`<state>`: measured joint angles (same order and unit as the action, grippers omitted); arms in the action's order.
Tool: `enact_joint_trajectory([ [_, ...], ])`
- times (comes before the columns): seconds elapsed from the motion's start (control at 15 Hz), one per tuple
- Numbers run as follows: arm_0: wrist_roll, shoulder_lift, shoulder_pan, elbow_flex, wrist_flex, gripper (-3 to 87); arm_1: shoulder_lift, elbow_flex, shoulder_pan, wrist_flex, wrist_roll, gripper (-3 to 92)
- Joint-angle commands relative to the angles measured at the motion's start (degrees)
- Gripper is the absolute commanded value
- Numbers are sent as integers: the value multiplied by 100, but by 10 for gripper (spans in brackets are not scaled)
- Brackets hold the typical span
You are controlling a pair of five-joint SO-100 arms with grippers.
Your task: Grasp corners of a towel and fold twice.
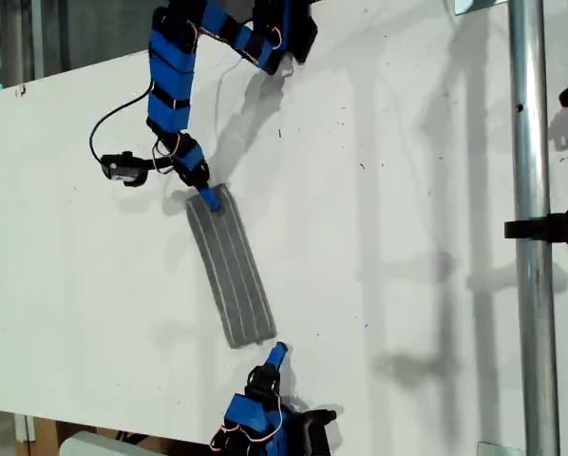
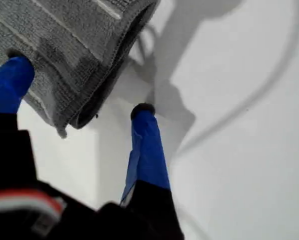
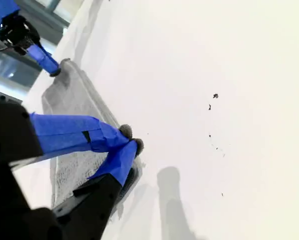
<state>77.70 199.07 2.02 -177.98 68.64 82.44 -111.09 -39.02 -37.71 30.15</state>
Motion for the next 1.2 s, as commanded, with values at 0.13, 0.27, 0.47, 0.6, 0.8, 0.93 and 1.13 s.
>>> enact_joint_trajectory([
  [0.13, 123, 18, 9, -62, 79, -26, -1529, 2531, 580, -633, 62, 381],
  [0.27, 167, 18, 0, -62, 123, -26, -1740, 2812, 976, -457, 466, 83],
  [0.47, 193, 18, -9, -70, 176, -26, -1222, 2329, 1151, -791, 439, -2],
  [0.6, 149, 18, 9, -70, 176, -26, 413, 870, 1055, -1239, 633, -2],
  [0.8, 79, 18, 35, -62, 149, -26, 3208, -492, 791, -3999, 1828, -2],
  [0.93, 53, 18, 35, -62, 141, -26, 3375, -334, 1248, -6082, 2777, -2],
  [1.13, 132, 18, -79, -70, 123, -26, 2813, 703, 2074, -5300, 2909, -2],
])
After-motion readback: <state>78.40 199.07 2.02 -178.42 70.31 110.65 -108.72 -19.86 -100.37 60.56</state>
